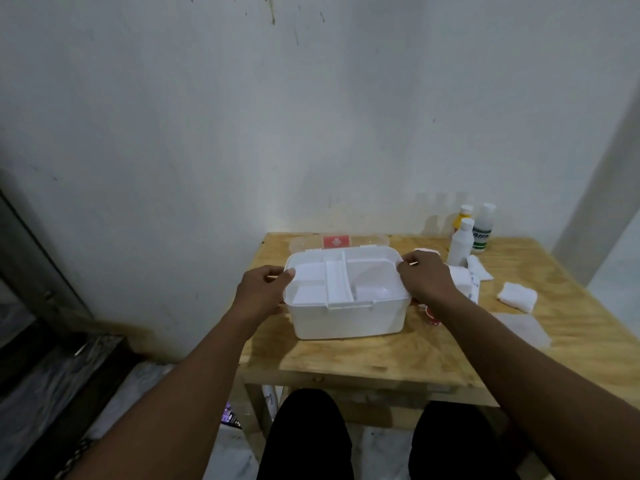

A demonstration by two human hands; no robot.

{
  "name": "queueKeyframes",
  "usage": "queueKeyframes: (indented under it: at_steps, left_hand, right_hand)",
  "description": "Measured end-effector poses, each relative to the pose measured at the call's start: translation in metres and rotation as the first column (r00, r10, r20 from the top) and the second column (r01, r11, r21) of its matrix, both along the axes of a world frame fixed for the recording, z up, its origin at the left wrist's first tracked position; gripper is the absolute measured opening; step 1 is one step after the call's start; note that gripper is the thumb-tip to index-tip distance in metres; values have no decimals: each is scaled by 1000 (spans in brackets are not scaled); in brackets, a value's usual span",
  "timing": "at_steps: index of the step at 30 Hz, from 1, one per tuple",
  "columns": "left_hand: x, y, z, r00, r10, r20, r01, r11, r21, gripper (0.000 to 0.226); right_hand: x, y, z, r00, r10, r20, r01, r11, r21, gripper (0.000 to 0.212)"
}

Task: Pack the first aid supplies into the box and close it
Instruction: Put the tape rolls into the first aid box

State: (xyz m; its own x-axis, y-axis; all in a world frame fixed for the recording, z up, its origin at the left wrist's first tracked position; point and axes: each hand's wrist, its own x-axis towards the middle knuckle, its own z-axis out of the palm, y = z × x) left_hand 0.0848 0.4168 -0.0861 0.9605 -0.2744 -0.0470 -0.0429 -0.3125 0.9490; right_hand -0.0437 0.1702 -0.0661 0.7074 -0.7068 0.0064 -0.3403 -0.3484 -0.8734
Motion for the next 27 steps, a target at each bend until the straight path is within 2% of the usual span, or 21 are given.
queueKeyframes:
  at_steps: [7, 18, 24, 27]
  left_hand:
    - [22, -8, 1, 997, 70, 26, -71, 997, 11, 37]
    - [54, -24, -1, 999, 51, -18, -50, 999, 13, 36]
    - [51, -22, 3, 999, 19, -42, -18, 1000, 24, 34]
    - [50, -22, 3, 998, 17, -57, -16, 1000, 7, 36]
  right_hand:
    - [23, 2, -2, 1000, -27, -8, 26, 999, -44, 32]
    - [59, -15, -6, 997, -61, -45, 57, 995, -86, 29]
    - [38, -25, 1, 997, 75, -6, -75, 996, 38, 33]
    - [6, -44, 10, 995, 105, -1, -105, 994, -15, 24]
